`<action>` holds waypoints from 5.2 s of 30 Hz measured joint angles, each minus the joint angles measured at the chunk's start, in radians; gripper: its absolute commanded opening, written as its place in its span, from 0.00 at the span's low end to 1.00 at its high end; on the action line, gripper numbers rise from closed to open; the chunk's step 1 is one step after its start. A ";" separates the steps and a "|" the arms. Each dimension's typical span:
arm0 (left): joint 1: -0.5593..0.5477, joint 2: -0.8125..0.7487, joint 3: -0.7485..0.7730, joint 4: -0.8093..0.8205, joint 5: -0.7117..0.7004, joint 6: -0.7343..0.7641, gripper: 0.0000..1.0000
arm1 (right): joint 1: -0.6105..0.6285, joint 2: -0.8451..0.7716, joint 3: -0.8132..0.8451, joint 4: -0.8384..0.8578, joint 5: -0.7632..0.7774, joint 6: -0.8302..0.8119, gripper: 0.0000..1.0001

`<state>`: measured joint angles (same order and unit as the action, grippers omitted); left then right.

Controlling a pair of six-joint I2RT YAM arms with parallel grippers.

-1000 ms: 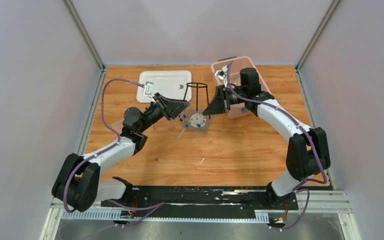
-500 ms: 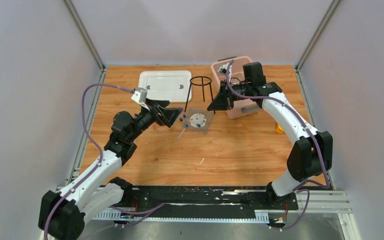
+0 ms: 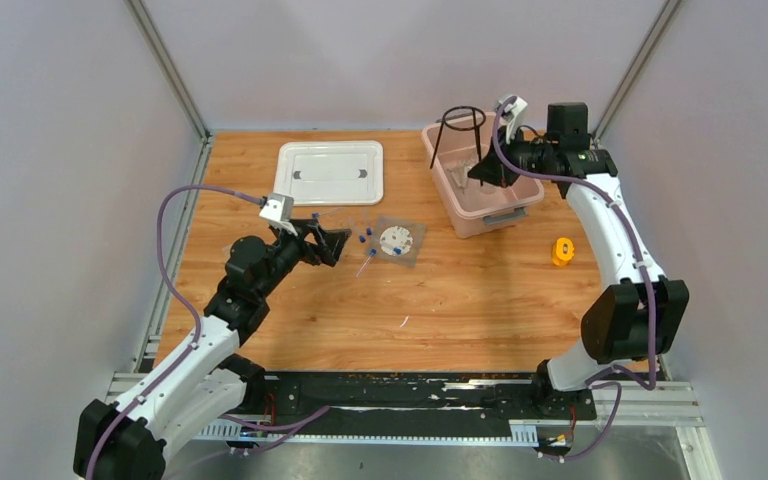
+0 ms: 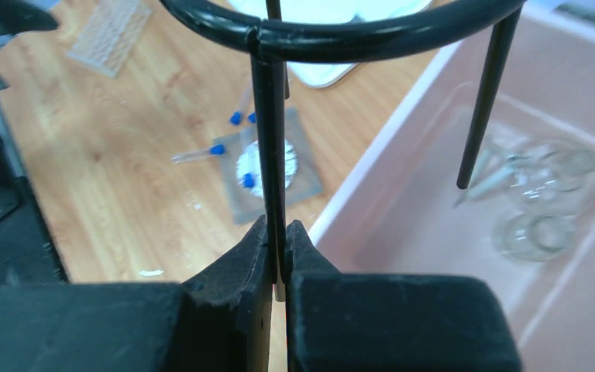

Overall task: Organize the chemistry lab equipment
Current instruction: Place the chemistry item in the storage box, then pick up the chemistry item at the center of the board.

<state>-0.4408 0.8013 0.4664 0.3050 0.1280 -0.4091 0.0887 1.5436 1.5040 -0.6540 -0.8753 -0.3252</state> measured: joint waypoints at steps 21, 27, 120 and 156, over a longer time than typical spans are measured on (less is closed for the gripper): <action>0.000 -0.026 0.000 -0.061 -0.040 0.053 1.00 | -0.043 0.500 0.573 -0.285 0.240 -0.025 0.01; 0.000 -0.026 0.000 -0.064 -0.042 0.055 1.00 | -0.054 0.590 0.665 -0.319 0.257 -0.020 0.01; 0.000 0.182 0.016 -0.014 0.119 -0.045 0.97 | -0.116 0.168 0.123 -0.026 -0.220 0.030 0.52; 0.000 0.420 0.099 -0.206 0.060 -0.049 0.85 | 0.371 0.781 0.730 -0.555 0.257 -0.374 0.66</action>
<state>-0.4408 1.2217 0.5655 0.0994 0.1879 -0.4583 0.4599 2.3249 2.2337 -1.2091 -0.6178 -0.6994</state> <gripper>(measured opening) 0.854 0.663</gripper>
